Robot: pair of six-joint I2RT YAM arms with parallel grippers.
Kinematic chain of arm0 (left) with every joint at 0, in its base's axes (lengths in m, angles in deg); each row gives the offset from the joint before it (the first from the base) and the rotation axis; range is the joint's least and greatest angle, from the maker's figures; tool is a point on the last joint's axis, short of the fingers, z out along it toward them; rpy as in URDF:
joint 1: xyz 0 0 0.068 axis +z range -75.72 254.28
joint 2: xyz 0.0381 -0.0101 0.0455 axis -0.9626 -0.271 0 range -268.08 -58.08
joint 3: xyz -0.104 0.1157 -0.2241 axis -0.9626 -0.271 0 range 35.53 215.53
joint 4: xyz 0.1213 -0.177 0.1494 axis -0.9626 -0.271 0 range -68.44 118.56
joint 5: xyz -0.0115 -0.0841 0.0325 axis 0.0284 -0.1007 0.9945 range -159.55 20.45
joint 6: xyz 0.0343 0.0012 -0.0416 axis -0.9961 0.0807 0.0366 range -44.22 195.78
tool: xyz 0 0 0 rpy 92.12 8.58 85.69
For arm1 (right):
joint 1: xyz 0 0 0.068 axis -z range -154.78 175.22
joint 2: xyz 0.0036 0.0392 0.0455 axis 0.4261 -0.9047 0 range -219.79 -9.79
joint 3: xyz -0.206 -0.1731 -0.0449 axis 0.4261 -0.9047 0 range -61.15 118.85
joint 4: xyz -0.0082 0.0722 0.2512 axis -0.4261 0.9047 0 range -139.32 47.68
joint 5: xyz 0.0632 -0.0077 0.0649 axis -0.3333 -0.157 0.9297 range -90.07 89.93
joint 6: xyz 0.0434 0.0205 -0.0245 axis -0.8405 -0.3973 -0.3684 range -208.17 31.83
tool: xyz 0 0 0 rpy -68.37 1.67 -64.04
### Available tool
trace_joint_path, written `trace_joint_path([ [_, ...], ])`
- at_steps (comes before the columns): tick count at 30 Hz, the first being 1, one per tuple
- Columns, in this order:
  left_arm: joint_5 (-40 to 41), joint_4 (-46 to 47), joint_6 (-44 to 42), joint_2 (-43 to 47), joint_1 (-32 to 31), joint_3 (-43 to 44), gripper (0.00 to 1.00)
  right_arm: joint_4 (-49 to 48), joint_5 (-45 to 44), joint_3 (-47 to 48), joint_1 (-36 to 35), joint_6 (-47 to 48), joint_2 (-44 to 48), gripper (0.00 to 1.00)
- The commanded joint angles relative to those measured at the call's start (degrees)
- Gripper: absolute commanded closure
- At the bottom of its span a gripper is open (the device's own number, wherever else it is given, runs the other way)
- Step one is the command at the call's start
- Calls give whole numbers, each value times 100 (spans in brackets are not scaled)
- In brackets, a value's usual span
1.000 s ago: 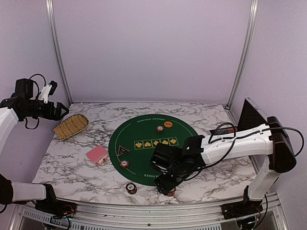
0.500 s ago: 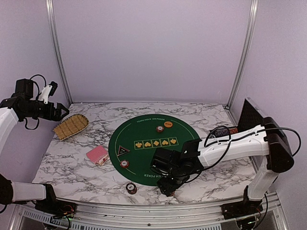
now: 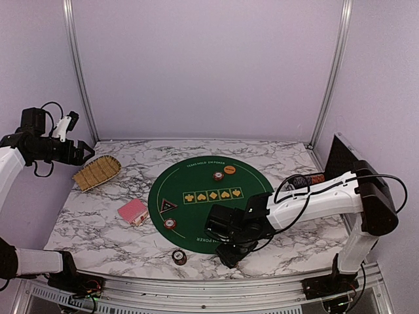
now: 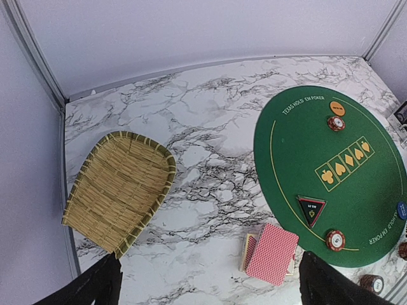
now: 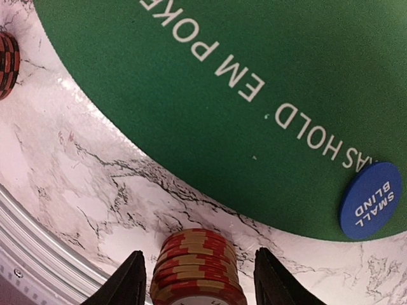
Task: Distribute texas hold em gaming equipment
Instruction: Pick up the pile of poker chips from the pile of poker chips, then place the poker chips pile in the small blind area.
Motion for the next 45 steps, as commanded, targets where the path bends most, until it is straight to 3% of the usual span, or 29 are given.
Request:
trace_joint_path([
  [1,-82,-126,-32,21,28,159,1,-89,-48,23,-43,-19,-2,46],
  [11,-102,-128,-35,-5,28,166,1,11,-44,99,-42,-19,44,60],
  [33,-149,-127,-46,-7,28,142,1,488,-8,675,-3,8,222,66],
  [39,-184,-125,-33,-13,28,124,1,482,-213,454,853,156,556,72],
  [45,-136,-132,-47,37,28,133,1,301,-343,313,1809,409,794,71],
])
